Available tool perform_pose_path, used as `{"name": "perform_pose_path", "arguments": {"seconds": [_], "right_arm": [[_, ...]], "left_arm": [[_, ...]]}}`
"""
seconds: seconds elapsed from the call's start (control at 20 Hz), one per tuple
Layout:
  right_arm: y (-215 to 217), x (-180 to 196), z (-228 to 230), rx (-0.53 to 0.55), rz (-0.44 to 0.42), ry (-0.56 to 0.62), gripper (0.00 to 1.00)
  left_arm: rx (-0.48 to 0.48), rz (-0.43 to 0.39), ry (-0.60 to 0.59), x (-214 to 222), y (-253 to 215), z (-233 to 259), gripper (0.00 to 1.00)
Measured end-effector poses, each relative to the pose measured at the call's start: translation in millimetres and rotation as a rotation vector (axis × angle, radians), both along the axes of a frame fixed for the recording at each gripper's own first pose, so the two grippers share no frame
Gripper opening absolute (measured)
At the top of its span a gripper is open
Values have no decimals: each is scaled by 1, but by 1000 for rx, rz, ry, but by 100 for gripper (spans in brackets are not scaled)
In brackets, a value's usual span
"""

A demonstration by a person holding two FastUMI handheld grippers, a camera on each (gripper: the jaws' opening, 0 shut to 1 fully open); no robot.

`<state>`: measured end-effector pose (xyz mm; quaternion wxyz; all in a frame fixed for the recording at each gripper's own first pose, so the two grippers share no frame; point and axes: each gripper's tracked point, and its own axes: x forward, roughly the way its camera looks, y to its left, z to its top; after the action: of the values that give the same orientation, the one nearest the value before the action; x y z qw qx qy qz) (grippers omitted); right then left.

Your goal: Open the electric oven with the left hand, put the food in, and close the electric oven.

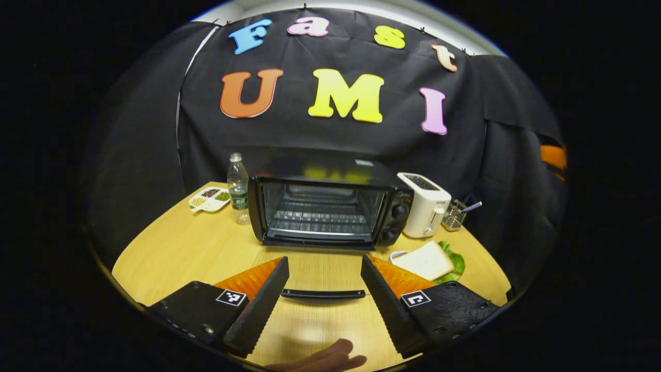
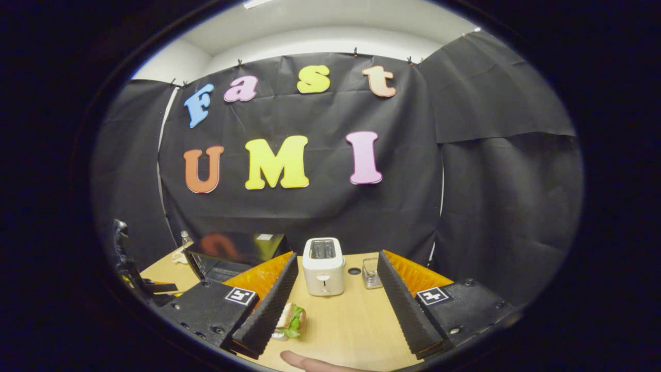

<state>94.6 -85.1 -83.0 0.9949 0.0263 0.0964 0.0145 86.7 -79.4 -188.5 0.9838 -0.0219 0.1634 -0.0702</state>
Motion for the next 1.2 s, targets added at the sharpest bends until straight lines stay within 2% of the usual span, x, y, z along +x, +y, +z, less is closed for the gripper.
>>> {"name": "perform_pose_path", "arguments": {"seconds": [0.05,0.1,0.15,0.25,0.3,0.5,0.7,0.85,0.9,0.95,1.0,1.15,1.2], "right_arm": [[1,8,-7,7,13,22,91],[2,15,-15,14,24,49,99],[3,23,-24,24,36,80,91],[13,39,-48,49,80,157,92],[19,47,-62,62,108,202,98],[40,73,-109,149,177,368,96],[67,83,-153,222,280,536,95],[82,90,-179,294,350,632,94],[87,89,-189,316,371,669,82],[89,89,-198,335,378,705,94],[89,90,-207,349,371,741,94],[89,95,-231,388,396,803,94],[91,96,-236,399,415,821,94]], "left_arm": [[1,4,-48,-3,2,19,93],[7,10,-99,-8,4,37,93],[12,16,-154,-13,7,55,93],[21,-1,-273,-24,5,90,93],[34,-9,-318,-32,4,104,93],[82,8,-413,-54,6,131,92],[125,29,-397,-67,14,118,93],[101,41,-392,-67,13,115,93],[94,47,-389,-66,13,113,93],[94,46,-380,-63,13,110,83],[100,50,-374,-62,13,106,93],[125,73,-359,-56,16,100,93],[128,75,-349,-54,15,97,83]]}}
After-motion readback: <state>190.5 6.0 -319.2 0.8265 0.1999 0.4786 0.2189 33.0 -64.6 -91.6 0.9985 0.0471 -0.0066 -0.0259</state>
